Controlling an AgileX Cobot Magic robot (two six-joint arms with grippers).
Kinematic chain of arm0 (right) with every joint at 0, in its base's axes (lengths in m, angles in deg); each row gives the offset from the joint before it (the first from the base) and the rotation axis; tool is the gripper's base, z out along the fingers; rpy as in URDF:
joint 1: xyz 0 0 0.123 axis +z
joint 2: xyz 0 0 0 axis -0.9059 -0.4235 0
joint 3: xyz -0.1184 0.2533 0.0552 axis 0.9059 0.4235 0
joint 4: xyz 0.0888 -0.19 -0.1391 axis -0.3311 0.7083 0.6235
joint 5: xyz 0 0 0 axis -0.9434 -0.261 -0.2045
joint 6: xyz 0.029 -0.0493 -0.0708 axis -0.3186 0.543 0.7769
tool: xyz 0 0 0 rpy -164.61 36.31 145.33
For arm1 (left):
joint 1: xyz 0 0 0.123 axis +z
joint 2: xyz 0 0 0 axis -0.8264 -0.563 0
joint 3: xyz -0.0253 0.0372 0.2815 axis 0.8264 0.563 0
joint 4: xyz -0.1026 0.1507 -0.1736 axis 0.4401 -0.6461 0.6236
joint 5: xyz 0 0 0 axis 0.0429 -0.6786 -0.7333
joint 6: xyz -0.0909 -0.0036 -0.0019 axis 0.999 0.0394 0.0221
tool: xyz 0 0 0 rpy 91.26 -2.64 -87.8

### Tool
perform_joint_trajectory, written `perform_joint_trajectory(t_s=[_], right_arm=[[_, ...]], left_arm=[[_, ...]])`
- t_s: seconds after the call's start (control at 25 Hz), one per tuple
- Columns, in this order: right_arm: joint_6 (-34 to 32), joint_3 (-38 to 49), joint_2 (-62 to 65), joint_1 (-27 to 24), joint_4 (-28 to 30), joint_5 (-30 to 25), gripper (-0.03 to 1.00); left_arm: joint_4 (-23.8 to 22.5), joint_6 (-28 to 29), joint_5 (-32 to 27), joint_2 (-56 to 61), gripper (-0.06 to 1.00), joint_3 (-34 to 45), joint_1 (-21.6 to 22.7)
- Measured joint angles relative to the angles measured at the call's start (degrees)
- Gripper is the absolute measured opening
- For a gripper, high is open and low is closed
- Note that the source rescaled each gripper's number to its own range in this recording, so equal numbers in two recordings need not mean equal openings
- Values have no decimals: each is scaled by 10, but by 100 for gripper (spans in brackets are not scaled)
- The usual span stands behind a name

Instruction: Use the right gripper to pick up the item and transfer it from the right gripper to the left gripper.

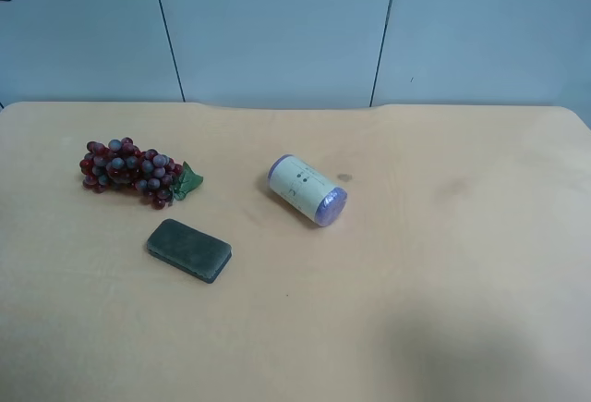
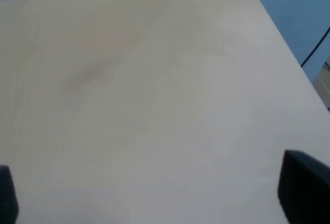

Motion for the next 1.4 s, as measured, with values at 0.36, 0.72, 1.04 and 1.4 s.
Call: perform_joint_trajectory(t_s=[0.36,0.72,1.04,1.4], right_arm=[[0,0,0,25,0,0,100],[0,0,0,25,0,0,100],[0,0,0,25,0,0,100],[0,0,0,25,0,0,100]], left_arm=[[-27,8,-1,209,99,170,0],[-160,133,-40,402,99,260,0],[-219,206,-57,492,100,327,0],[-221,208,-57,492,100,328,0]])
